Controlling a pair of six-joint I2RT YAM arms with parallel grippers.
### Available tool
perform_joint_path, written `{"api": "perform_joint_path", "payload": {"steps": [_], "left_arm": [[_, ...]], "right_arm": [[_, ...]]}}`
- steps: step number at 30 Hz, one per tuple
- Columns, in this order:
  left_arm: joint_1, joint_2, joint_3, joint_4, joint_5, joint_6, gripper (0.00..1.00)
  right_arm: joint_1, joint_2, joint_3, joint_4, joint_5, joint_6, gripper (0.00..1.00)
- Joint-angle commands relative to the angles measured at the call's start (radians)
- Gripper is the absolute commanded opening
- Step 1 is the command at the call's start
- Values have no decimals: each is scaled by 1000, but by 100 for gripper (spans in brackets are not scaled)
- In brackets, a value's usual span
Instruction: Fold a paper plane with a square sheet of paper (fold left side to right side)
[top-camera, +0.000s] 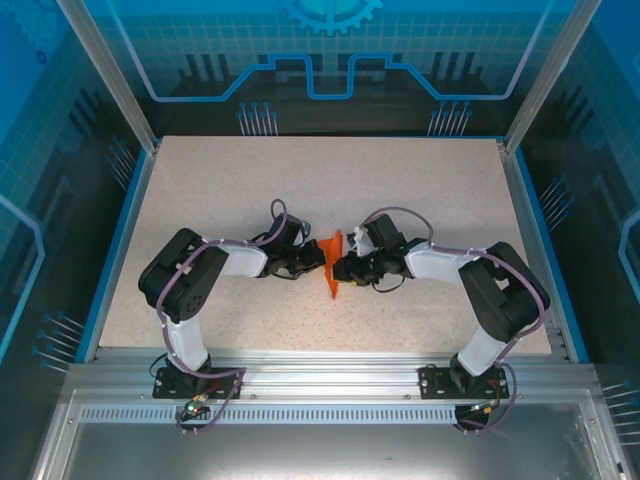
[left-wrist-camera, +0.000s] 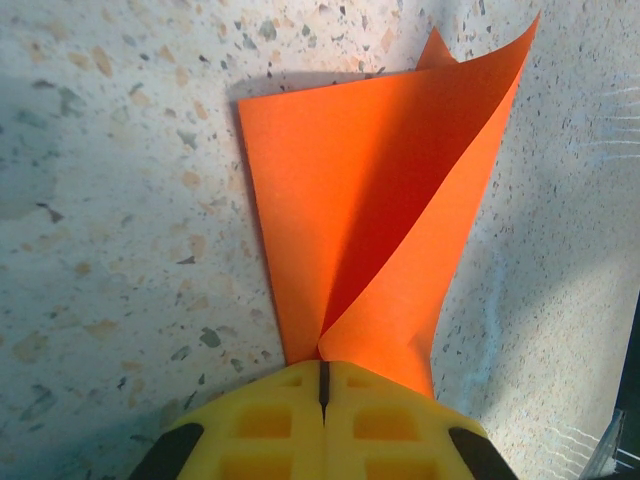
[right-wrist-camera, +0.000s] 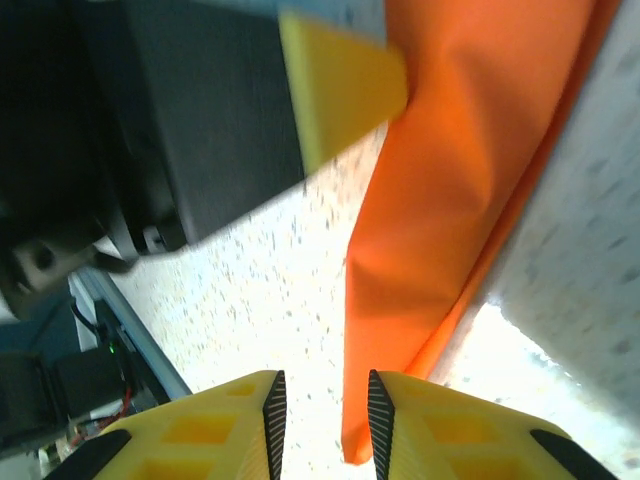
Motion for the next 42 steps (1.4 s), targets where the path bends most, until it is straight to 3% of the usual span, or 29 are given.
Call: {"api": "perform_joint_path", "payload": {"steps": [1,7,13,22,36,42], "left_arm": [[8,17,-40,-85,-25,13,0],[5,19,-33,-75,-11,9,0],[7,21,-31,-73,-10,7,0],[6,24,-27,-78,-12,9,0],[6,26,-22,-86,-12,10,0],[6,25,-23,-89,-14,10,0]], "right_arm": [[47,-41,26,-68,92,-14,30],[215,-72,210,-472,634,-173,32],[357,53,358,-607,860,-201,32],[408,140,419,-647,941,-206,31],[410,90,349,-516,812,-201,31],[410,153,387,-563,828,-188,30]]}}
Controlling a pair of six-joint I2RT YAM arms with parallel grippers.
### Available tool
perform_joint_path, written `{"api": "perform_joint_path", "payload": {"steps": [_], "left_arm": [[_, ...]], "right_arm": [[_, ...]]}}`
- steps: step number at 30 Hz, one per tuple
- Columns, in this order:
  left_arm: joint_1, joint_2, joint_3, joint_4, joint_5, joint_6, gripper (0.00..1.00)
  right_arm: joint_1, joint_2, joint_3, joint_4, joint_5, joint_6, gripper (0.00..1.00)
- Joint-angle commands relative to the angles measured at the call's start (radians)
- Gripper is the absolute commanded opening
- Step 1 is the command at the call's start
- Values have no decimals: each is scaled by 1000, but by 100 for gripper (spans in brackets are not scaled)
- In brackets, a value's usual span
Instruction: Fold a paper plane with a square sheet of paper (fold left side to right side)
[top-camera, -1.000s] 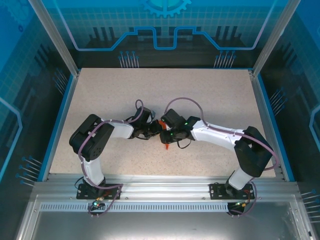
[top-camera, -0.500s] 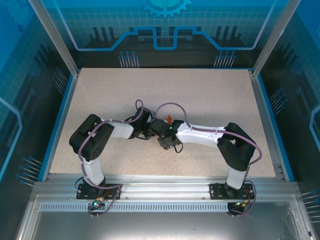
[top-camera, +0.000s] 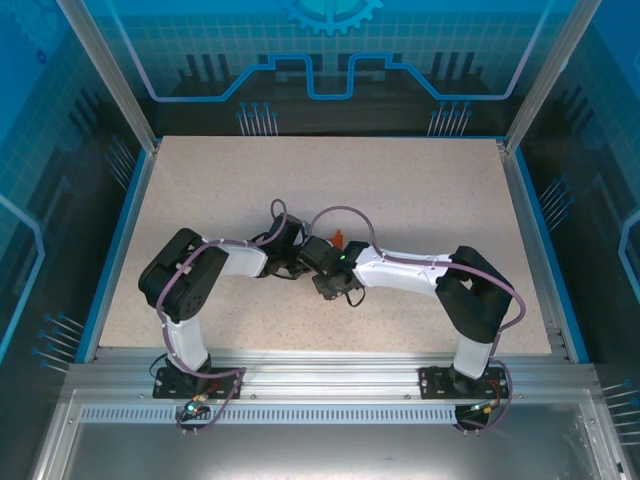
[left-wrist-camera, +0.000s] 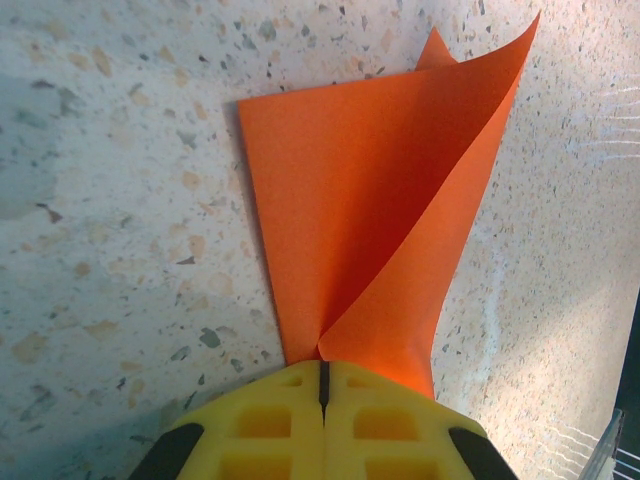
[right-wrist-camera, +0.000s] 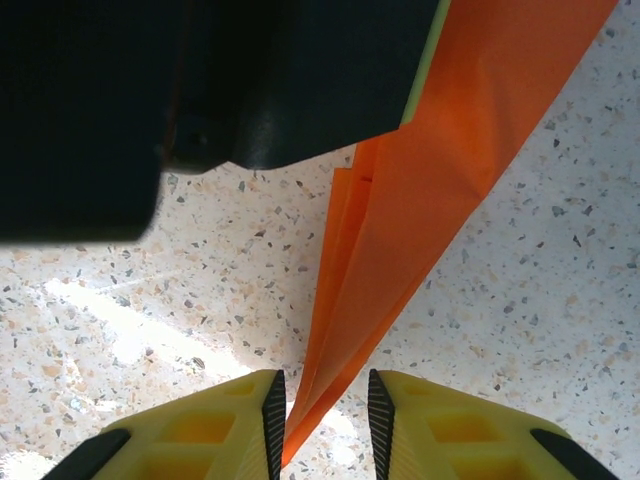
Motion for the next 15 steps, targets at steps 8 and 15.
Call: {"api": "perform_joint_path", "payload": {"steps": [8,15], "left_arm": [[6,22,-21,-92,-14,11,0],[2,-15,-4,-103,14,30,0]], "right_arm": [[15,11,6,-7,-23,22,31],[-104,-228,-169,155,-146,-20,41]]}}
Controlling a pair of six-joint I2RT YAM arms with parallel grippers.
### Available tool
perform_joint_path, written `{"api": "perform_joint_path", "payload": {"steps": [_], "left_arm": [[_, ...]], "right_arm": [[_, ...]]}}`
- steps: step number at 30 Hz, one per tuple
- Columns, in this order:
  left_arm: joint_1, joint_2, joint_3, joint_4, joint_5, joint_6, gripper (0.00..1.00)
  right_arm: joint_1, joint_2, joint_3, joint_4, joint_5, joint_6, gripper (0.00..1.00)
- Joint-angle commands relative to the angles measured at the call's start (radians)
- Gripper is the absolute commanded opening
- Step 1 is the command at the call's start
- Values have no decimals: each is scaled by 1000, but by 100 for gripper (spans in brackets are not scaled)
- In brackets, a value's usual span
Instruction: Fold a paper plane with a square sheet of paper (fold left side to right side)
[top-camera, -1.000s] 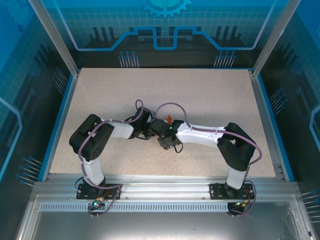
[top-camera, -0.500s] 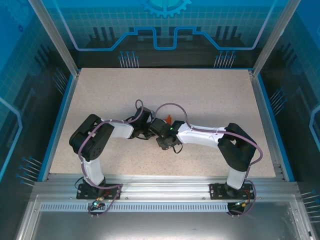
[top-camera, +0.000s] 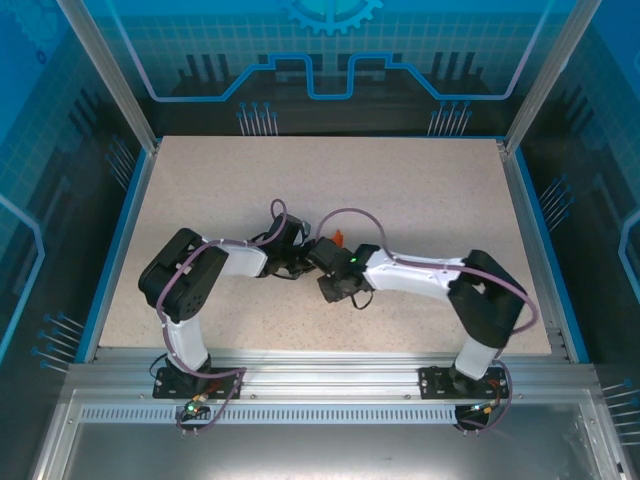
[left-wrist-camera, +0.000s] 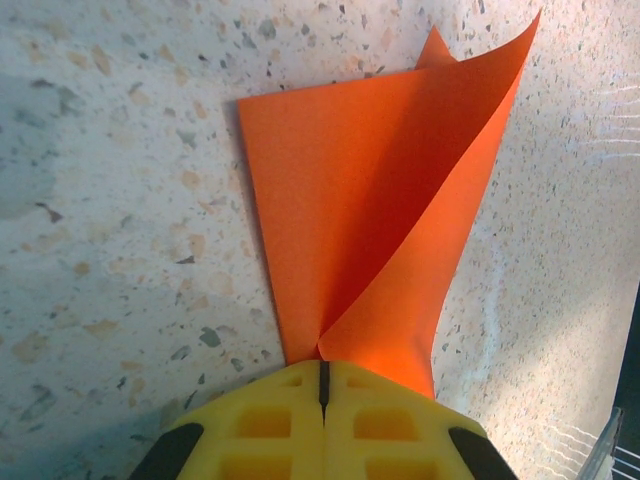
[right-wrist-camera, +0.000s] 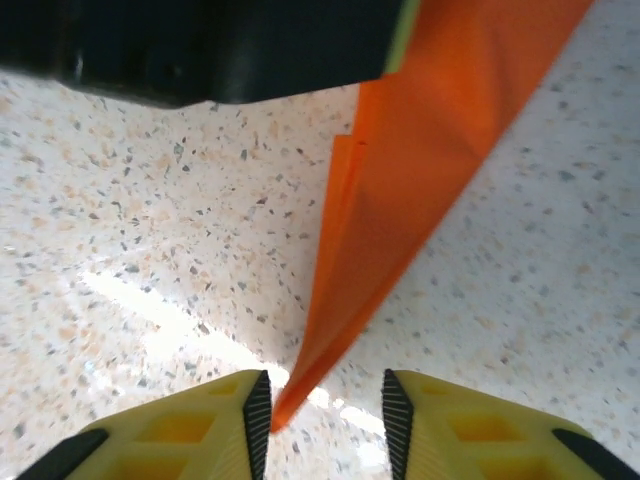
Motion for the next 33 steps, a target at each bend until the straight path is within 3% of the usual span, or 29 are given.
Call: {"api": "perform_joint_path", "payload": {"steps": [1,6,11,20,33], "left_arm": [[2,-20,1,-105,9,32,0],[-22,-54,36,-145,13,56,0],[-55,-68,74,-176,14,67,0],[-72,-112,106,-208,13,67,12],[-71,-258,92,-277,-23,83,56]], "right_arm": [[-99,-143,-83,108,-109,-30,43],[-323,-212,-240,316,-406,8,47],[-425,-138,-248,428,-548,51,48],[-434,12,-233,483,-606,118,41],[-473,3,-281,489,-598,115,41]]}}
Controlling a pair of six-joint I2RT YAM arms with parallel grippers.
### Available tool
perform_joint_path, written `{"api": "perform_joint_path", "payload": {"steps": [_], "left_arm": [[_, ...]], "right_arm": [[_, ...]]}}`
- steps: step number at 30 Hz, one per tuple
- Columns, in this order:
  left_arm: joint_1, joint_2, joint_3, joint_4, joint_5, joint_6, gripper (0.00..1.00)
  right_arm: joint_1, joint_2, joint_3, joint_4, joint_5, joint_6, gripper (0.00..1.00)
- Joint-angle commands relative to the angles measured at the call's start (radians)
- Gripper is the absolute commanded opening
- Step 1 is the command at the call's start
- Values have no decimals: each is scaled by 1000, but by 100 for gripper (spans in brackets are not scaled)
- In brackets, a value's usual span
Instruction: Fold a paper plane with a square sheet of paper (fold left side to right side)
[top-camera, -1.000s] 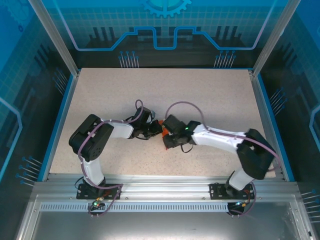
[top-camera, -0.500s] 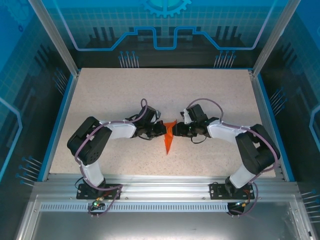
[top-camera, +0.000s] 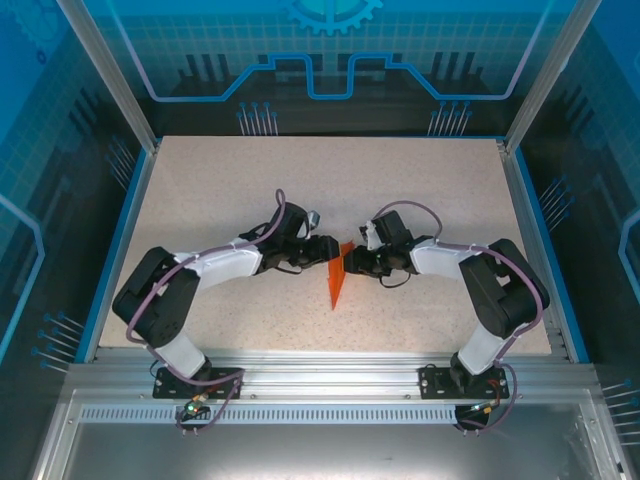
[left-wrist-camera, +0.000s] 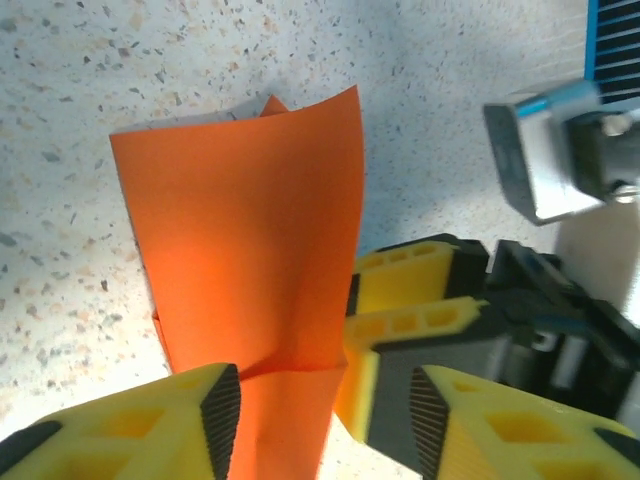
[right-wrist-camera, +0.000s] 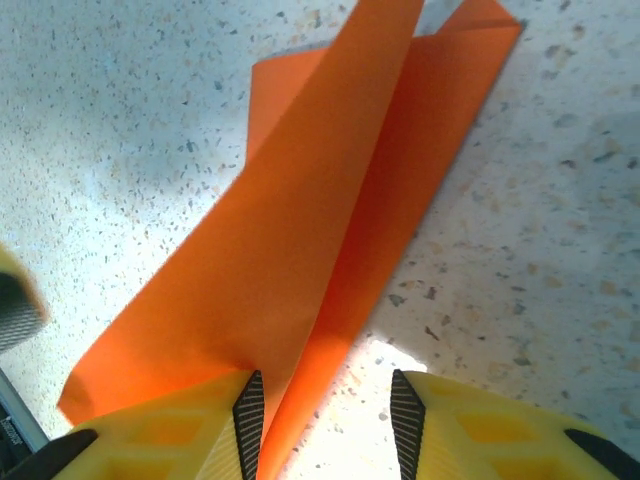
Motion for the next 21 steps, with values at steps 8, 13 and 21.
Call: {"api": "perform_joint_path", "payload": {"steps": [8,13,21], "left_arm": [[-120,-140,-82,-1,-29,131,58],[-226,-102,-45,-134,-149,176,58],[-369,9,116,-368,-440,226,59]], "right_arm": [[-56,-41,-47,-8,-28,-2,41],[-56,-43,-41,-14,-31,-1,41],[-56,-37,-39,-16,-29,2,41]]}}
